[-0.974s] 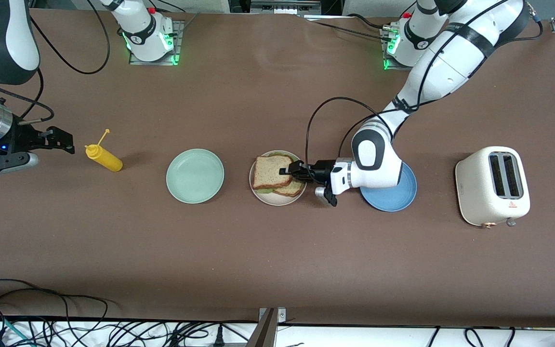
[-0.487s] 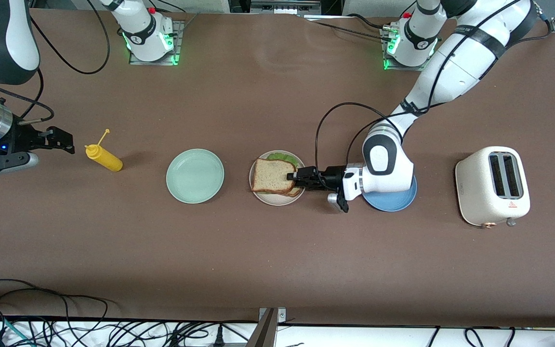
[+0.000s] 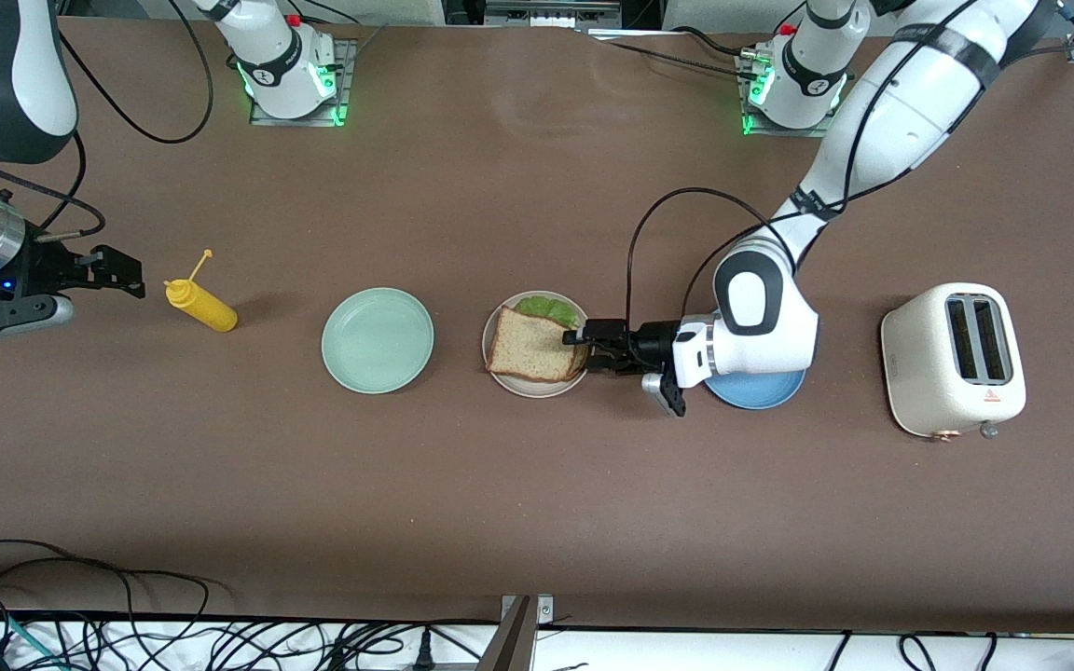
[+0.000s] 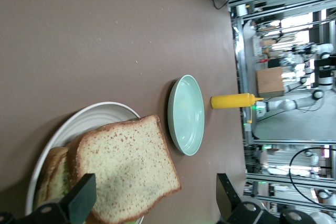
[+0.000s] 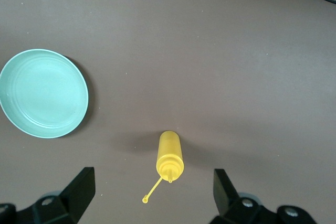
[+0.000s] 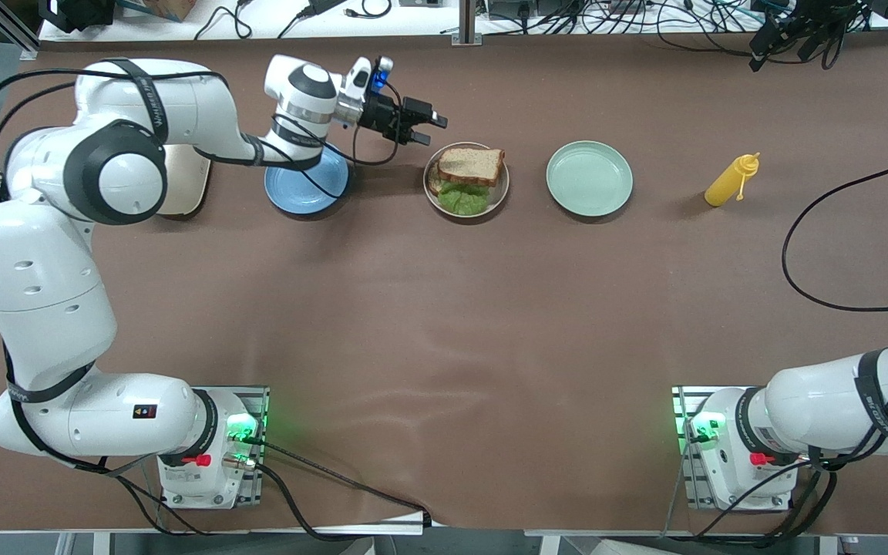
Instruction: Make sandwich on beige plate with both arms
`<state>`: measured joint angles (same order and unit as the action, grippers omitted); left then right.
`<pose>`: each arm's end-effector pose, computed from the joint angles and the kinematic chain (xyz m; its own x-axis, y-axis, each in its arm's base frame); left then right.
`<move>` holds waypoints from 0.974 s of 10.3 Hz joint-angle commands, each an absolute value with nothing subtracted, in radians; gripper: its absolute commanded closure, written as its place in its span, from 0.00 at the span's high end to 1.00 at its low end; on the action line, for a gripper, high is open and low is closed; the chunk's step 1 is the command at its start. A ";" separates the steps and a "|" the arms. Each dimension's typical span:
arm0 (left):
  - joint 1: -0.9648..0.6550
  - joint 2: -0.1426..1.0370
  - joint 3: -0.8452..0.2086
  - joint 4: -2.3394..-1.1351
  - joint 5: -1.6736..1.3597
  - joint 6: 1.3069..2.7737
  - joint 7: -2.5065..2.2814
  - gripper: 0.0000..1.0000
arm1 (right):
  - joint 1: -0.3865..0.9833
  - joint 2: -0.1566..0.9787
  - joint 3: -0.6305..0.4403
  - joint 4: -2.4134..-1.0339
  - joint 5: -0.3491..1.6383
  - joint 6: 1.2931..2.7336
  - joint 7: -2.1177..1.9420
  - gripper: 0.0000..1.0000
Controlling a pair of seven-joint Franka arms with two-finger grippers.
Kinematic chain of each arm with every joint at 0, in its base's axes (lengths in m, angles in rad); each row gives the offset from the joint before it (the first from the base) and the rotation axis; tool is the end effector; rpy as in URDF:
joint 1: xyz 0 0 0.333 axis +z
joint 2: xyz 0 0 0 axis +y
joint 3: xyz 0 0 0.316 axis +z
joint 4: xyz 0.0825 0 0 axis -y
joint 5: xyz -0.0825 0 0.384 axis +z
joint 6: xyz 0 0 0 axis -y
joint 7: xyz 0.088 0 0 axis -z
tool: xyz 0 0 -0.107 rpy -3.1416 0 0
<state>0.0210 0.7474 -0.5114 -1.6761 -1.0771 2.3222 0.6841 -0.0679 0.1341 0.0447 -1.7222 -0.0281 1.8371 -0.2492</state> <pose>0.6176 -0.2989 0.2230 0.9828 -0.1514 0.1056 -0.1642 -0.4549 0.8753 0.6014 -0.0174 0.4976 0.9727 0.2310 -0.0237 0.2314 -0.9727 0.0156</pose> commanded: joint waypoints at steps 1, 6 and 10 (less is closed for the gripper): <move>0.063 0.600 -0.509 -1.714 -0.863 2.231 0.457 1.00 | -0.069 0.106 0.052 -1.746 -0.048 1.839 -0.229 1.00; 0.199 0.431 -0.506 -1.600 -0.355 1.813 0.110 1.00 | -0.061 0.103 0.064 -1.747 -0.048 1.833 -0.134 1.00; 0.216 0.388 -0.503 -1.430 -0.025 1.562 0.023 1.00 | -0.060 0.098 0.066 -1.749 -0.048 1.819 -0.133 1.00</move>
